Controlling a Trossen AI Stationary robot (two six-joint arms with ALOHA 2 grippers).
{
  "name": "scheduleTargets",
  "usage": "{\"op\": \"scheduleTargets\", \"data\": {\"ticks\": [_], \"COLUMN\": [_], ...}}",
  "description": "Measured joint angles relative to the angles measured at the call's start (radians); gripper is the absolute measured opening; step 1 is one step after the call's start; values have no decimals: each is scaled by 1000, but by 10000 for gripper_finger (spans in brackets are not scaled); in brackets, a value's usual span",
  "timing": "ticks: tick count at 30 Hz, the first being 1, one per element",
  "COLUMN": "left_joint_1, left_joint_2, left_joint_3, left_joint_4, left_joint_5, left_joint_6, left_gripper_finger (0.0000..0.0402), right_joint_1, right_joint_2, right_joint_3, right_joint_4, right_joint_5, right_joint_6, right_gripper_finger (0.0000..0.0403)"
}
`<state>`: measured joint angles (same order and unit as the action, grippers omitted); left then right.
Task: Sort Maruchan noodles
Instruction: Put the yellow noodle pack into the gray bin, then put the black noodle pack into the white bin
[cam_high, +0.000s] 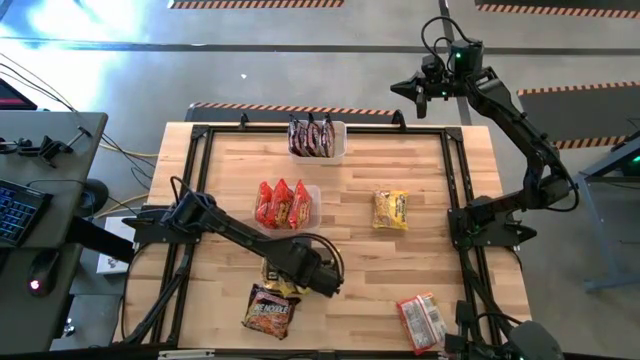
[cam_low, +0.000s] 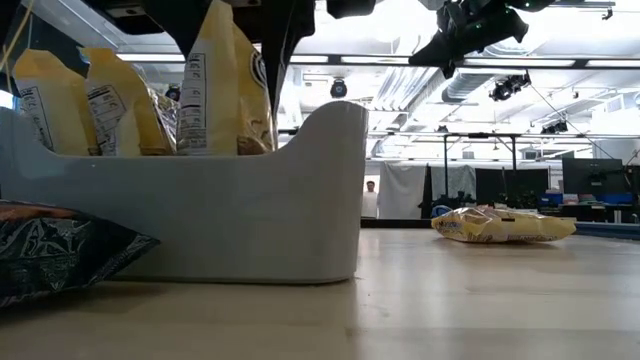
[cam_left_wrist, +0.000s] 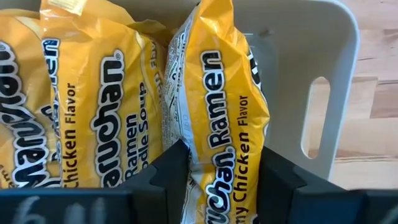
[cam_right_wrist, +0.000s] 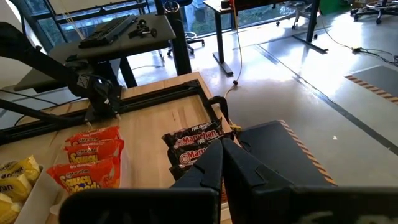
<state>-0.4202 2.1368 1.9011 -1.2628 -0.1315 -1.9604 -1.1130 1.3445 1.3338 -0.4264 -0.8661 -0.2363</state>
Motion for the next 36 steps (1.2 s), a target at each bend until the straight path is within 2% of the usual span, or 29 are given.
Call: {"op": "scheduleTargets", "data": {"ticks": [16,25,30,32,36], "left_joint_1": [8,7,-17,-38,-70], "left_joint_2": [-22,-92,-175,-214,-291], "left_joint_3": [2,82,97,91,45], "left_joint_4": [-36,-106,-21,42,59], "left_joint_5": [45,-10,-106,-176,-299], "left_joint_6": [135,322,479,559,639], "left_gripper_finger": [203,209,192,172,119], "right_joint_1": [0,0,0,0,14], "right_joint_2": [0,0,0,-2,-34], "right_joint_3": [0,0,0,0,0], "right_joint_4": [-3,-3,-3,-14,-62], "right_joint_5": [-1,-5,-9,-9,35], "right_joint_6": [0,0,0,-6,-63], "right_gripper_finger": [0,0,0,0,0]}}
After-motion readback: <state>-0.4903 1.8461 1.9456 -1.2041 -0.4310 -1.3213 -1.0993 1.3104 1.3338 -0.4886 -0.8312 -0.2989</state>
